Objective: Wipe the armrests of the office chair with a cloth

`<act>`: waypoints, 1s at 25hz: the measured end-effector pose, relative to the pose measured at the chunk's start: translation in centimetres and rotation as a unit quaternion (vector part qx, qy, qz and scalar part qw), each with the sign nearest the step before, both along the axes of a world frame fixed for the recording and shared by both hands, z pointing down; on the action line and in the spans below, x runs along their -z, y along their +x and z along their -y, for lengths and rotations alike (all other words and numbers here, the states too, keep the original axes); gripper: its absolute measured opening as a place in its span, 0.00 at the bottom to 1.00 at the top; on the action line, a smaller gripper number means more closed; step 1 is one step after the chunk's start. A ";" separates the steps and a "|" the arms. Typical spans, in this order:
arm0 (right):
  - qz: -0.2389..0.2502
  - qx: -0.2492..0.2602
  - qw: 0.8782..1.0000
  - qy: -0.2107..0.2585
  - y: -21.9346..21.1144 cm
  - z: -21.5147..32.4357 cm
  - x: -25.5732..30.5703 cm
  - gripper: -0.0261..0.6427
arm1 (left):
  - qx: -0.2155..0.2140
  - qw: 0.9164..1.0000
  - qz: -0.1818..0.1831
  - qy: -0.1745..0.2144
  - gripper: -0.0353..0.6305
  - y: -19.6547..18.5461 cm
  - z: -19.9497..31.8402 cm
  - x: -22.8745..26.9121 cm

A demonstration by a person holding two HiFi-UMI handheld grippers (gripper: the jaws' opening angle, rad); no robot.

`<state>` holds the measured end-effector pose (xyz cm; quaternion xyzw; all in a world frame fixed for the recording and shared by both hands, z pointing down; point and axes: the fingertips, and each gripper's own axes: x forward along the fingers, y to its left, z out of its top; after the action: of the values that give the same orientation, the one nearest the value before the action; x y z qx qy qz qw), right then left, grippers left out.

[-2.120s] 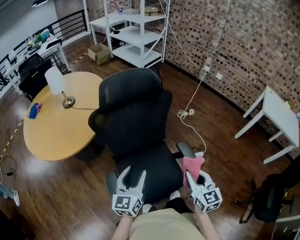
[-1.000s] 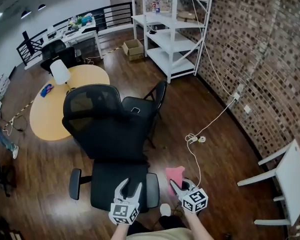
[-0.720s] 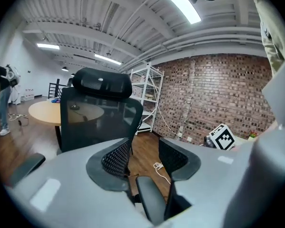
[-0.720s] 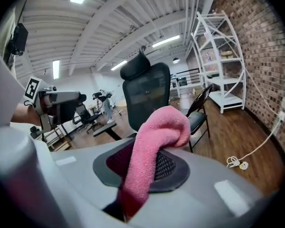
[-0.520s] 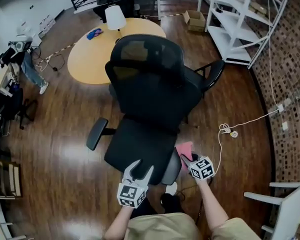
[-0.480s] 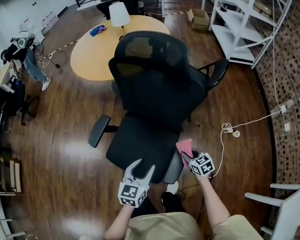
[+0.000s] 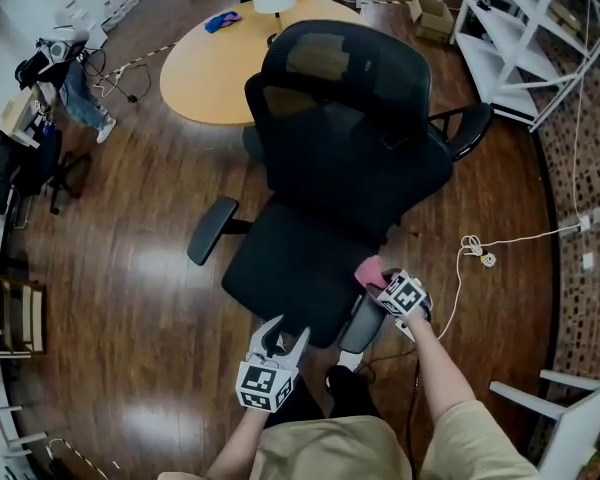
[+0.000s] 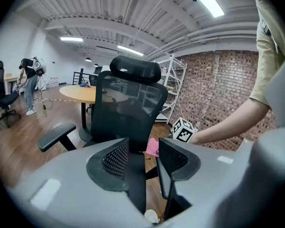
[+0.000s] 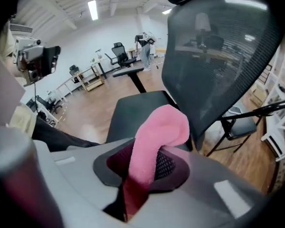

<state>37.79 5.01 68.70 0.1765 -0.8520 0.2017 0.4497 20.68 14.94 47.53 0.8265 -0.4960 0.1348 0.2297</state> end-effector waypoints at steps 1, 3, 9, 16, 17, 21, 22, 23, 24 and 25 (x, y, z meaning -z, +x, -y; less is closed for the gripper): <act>0.009 0.014 1.000 -0.012 -0.9 -2.0 0.0 0.14 | 0.000 1.000 -0.001 -0.003 0.33 -0.1 -0.1 -0.2; 0.016 0.053 0.998 -0.037 -2.7 -6.8 0.2 0.14 | -0.003 1.000 -0.004 -0.001 0.33 0.0 0.1 -0.1; 0.065 0.125 0.986 -0.094 -7.5 -19.2 0.7 0.14 | -0.013 1.000 -0.007 0.011 0.33 0.5 1.3 1.0; 0.076 0.063 0.994 -0.051 -5.1 -13.2 1.4 0.14 | -0.016 1.000 -0.004 0.009 0.32 0.7 0.0 1.3; 0.062 0.023 0.998 -0.023 -3.2 -9.6 1.6 0.14 | -0.017 1.000 -0.004 0.008 0.32 0.8 -0.2 1.2; -0.018 -0.046 0.999 0.018 3.2 0.1 0.8 0.14 | -0.019 1.000 0.011 -0.003 0.32 0.8 -1.5 0.2; -0.018 -0.052 0.998 0.006 3.7 0.6 0.5 0.14 | -0.019 1.000 0.013 -0.005 0.32 0.9 -1.7 0.2; -0.012 -0.056 0.998 -0.003 3.8 0.6 0.3 0.14 | -0.016 1.000 0.013 -0.004 0.32 0.9 -1.8 0.2; -0.006 -0.057 0.998 -0.004 3.7 0.3 0.3 0.14 | -0.013 1.000 0.011 -0.003 0.32 0.9 -1.8 0.3; -0.001 -0.055 0.999 0.000 3.4 -0.4 0.3 0.14 | -0.010 1.000 0.008 -0.002 0.32 0.9 -1.7 0.5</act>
<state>41.21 5.39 68.45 0.2228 -0.8408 0.2261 0.4386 21.58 16.63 47.08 0.8300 -0.4892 0.1450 0.2254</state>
